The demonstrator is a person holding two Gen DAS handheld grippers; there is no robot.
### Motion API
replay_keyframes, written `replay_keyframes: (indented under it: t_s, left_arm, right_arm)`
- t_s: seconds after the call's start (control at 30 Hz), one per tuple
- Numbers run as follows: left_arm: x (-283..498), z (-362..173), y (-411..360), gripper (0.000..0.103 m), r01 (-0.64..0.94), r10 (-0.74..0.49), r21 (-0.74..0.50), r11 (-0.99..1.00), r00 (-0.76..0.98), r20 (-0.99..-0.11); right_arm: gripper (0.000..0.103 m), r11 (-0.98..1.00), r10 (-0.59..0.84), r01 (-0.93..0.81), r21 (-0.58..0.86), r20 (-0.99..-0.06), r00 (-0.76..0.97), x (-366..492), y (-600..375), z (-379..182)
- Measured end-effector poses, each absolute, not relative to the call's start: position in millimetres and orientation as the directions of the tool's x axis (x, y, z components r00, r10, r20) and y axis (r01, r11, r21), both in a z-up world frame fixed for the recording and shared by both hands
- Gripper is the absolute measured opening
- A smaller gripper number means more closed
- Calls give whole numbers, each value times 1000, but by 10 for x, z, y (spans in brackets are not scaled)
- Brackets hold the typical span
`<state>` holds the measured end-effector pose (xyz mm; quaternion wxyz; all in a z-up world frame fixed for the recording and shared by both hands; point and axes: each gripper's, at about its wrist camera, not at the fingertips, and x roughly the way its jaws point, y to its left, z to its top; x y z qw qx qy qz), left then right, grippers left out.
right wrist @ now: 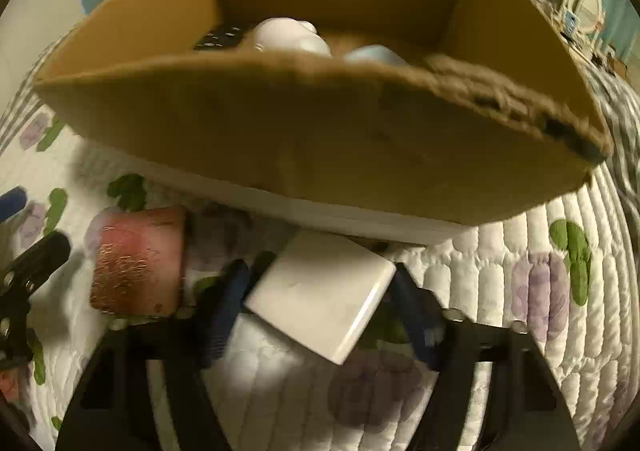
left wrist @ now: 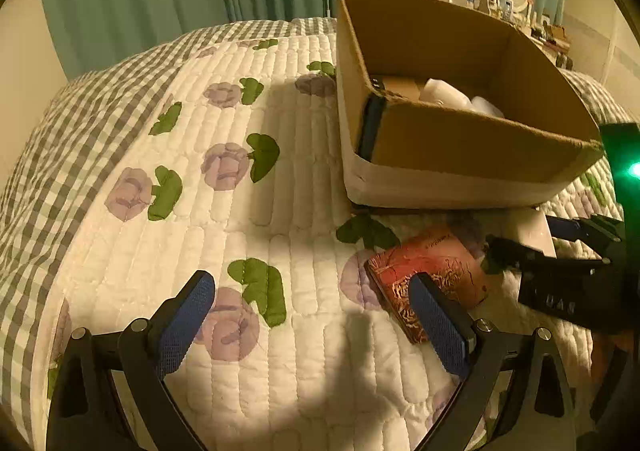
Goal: Organize rigid objects
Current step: 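Grasp the red card case with the left tool while the right grasps a white charger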
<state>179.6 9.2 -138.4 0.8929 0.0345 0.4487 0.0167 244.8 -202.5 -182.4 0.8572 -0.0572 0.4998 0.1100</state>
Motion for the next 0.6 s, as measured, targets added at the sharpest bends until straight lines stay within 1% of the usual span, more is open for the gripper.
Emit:
replay_keyframes:
  t_s: [0.07,0.17,0.23,0.3,0.37,0.53,0.6]
  left_arm:
    - [1801,-1383,49,99,1,67,84,996,587,-806]
    - [1814,-1396,-61,99,5,63,81,997,575,-816]
    - [1832,-1428,-156,99,14,52,72,997,561,-826]
    - [1836,-1467,-258,99,33,34,62,998,547,-837]
    - [1850,-1505,-359,99,46,27,61,997,533,-846]
    - [1971,-1607,-490,99,42,-4,20,999,505,-863]
    - [2053,-1645,-491,99,12,-32,-30,999,491,-870]
  right_arm:
    - [67,971,130,-237,11,-859,494,2396,-2067,-1768]
    - [66,980,88,-196,-23,-838,538,2229,-2188,-1638]
    - [60,988,104,-151,24,-830,549,2113,-2348,-1556]
    - [55,991,101,-133,32,-827,553,2067,-2439,-1524]
    - [54,991,112,-122,54,-832,543,2069,-2502,-1537]
    - [54,991,90,-134,20,-835,543,2095,-2434,-1527]
    - [54,991,89,-134,20,-838,539,2119,-2408,-1559]
